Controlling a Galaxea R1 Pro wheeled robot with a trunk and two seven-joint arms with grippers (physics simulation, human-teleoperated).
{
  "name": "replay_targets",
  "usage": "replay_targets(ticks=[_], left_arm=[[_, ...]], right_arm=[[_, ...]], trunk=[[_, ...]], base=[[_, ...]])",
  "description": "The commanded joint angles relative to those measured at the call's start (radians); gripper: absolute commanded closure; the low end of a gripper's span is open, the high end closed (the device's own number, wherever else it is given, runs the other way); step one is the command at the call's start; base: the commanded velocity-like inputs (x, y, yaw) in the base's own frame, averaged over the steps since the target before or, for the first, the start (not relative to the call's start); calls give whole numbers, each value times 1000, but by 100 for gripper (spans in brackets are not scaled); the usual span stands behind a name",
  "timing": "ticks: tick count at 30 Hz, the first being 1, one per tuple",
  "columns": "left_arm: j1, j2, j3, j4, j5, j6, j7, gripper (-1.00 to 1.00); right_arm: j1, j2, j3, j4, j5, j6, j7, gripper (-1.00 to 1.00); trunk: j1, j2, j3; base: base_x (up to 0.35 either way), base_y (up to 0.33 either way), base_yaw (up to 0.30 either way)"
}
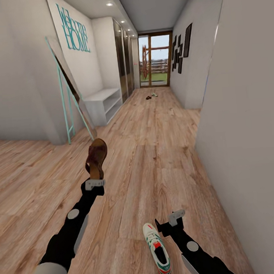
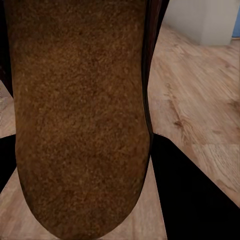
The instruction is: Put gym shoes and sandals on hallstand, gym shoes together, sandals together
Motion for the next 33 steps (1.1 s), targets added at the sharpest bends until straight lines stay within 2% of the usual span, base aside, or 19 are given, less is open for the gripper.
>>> replay_targets(ticks=[1,3,8,21,33], left_arm=[[1,1,-1,-28,-4,54,-3,100],[2,2,0,-51,-4,108,-5,100],[2,1,-3,-78,-3,172,-7,100],[1,-3,-7,-83,-2,187,-8,100],[-5,-4,-6,-91,-2,210,-20,100]], right_arm=[[-1,-1,7,1,-11,-5,-7,-100],[-1,0,7,1,-11,-5,-7,-100],[-1,0,8,1,-11,-5,-7,-100],[-1,2,8,1,-11,-4,-7,-100],[-1,3,8,1,-11,-4,-7,-100]], trunk=[[0,0,-1],[4,-7,-4],[23,-42,-22],[73,-133,-82],[78,-136,-147]], base=[[0,0,16],[0,0,11],[0,0,4],[0,0,23],[0,0,82]])
